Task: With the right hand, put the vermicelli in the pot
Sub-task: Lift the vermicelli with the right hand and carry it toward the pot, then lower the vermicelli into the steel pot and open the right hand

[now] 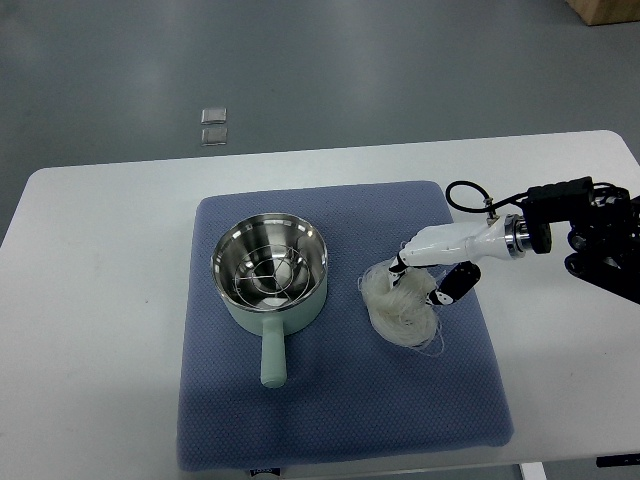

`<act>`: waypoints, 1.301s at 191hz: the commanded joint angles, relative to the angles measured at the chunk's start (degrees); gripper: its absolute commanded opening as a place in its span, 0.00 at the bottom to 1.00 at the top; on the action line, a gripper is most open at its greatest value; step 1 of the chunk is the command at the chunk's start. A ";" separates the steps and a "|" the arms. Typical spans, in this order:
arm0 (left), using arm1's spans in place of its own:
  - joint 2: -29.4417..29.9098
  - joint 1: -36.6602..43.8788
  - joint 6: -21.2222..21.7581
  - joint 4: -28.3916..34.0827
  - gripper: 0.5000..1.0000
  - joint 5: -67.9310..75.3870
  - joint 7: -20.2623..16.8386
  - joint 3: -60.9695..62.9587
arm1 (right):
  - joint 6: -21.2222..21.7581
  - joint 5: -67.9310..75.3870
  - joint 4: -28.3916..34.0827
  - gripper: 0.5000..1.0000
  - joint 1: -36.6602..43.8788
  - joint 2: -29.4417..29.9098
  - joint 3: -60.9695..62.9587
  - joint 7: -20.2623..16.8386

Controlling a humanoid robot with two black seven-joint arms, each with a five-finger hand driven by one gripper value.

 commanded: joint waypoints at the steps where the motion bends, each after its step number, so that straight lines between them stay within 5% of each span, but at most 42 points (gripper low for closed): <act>1: 0.00 0.03 0.00 0.00 1.00 0.00 0.00 0.00 | -0.09 0.52 -0.03 0.00 0.28 -0.29 1.17 0.14; 77: 0.00 0.03 0.00 0.00 1.00 0.00 0.00 0.00 | 1.14 3.15 -0.03 0.00 3.54 -2.40 7.86 0.05; 156: 0.00 0.03 0.00 0.00 1.00 0.00 0.00 0.00 | 2.37 6.58 -0.82 0.00 16.02 -2.58 7.77 -0.39; 249: 0.00 0.03 0.00 0.00 1.00 0.00 0.00 0.00 | 1.93 6.58 -7.32 0.00 20.76 15.08 7.77 -0.66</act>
